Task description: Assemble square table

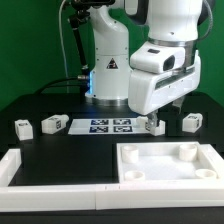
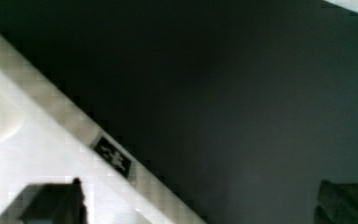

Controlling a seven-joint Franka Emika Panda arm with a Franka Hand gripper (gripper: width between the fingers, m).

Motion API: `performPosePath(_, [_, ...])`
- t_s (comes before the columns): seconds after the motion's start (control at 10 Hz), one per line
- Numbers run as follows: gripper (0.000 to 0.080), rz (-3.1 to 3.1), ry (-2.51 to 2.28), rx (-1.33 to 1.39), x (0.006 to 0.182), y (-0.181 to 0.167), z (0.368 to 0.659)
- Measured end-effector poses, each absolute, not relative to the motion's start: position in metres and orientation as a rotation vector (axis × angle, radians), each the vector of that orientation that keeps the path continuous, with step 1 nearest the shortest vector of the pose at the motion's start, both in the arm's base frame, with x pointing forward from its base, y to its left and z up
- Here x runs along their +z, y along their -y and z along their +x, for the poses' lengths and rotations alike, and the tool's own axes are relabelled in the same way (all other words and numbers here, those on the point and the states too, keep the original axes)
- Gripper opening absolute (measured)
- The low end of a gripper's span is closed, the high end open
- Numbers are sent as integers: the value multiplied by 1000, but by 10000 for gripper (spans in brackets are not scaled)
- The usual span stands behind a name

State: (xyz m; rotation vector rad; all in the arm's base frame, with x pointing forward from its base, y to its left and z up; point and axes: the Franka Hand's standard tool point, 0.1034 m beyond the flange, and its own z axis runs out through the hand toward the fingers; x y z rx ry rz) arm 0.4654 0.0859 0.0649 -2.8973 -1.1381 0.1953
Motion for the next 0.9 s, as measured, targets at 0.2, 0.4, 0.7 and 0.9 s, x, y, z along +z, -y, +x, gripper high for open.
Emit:
performPosePath(0.2, [649,-3036,668,231,61,-96,451])
performPosePath(0.4, [649,-3099,194,328,58,-116,419])
performPosePath(0.7, [649,-3079,-207,365,60,-124,420])
performPosePath(0.9, [649,-3074,-382,373,60,-127,418])
